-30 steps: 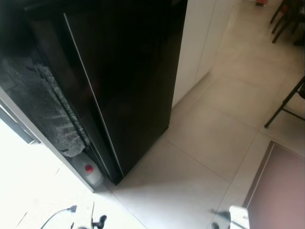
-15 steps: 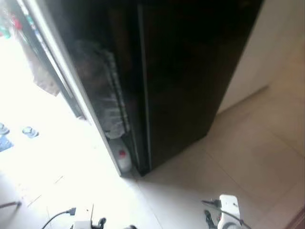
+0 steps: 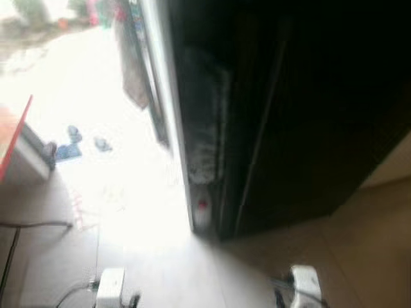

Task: Restocking fridge

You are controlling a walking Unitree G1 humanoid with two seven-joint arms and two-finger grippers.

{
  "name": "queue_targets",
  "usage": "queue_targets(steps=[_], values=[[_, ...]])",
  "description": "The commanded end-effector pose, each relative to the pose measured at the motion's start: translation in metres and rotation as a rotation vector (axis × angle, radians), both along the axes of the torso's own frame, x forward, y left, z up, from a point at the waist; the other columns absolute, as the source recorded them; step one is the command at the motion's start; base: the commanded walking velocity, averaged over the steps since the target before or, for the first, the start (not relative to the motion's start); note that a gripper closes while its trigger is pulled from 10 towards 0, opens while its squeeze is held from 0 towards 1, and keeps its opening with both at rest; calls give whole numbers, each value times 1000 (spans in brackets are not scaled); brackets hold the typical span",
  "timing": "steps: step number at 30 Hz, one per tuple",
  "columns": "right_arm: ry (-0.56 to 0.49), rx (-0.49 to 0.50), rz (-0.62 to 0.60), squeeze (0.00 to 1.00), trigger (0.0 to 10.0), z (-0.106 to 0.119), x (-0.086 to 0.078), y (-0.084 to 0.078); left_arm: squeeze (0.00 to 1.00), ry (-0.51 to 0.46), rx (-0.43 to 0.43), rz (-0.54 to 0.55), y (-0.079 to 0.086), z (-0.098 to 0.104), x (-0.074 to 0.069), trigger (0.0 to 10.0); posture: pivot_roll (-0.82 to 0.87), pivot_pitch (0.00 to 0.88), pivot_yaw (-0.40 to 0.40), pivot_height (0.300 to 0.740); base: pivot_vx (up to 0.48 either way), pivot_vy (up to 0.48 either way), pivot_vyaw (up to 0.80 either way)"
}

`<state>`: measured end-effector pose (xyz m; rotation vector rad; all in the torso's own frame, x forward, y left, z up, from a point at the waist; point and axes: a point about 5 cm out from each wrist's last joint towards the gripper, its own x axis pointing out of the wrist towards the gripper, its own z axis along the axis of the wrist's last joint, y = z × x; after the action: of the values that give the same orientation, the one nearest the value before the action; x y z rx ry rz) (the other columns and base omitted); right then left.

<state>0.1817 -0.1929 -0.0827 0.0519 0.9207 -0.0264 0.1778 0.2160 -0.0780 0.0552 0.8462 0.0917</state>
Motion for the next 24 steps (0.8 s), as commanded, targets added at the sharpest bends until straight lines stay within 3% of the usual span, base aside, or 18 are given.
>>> queue_targets(steps=[1,4,9,24], values=[[26,-6,-6,0,10000,-3,-8,-4,0,22,-1,11,-1,-3,-6,10000,-1,80,11,740,0,0,800],[4,15,-4,0,10000,-1,-2,-2,0,22,0,12,-1,-3,-6,10000,-1,85,11,740,0,0,800],[-21,36,-22,0,10000,2,2,-2,0,21,3,15,-1,-4,-6,10000,-2,95,9,740,0,0,0],[-29,50,-17,0,10000,4,6,-1,0,27,-1,13,-3,-4,-8,10000,0,106,1,740,318,0,0]])
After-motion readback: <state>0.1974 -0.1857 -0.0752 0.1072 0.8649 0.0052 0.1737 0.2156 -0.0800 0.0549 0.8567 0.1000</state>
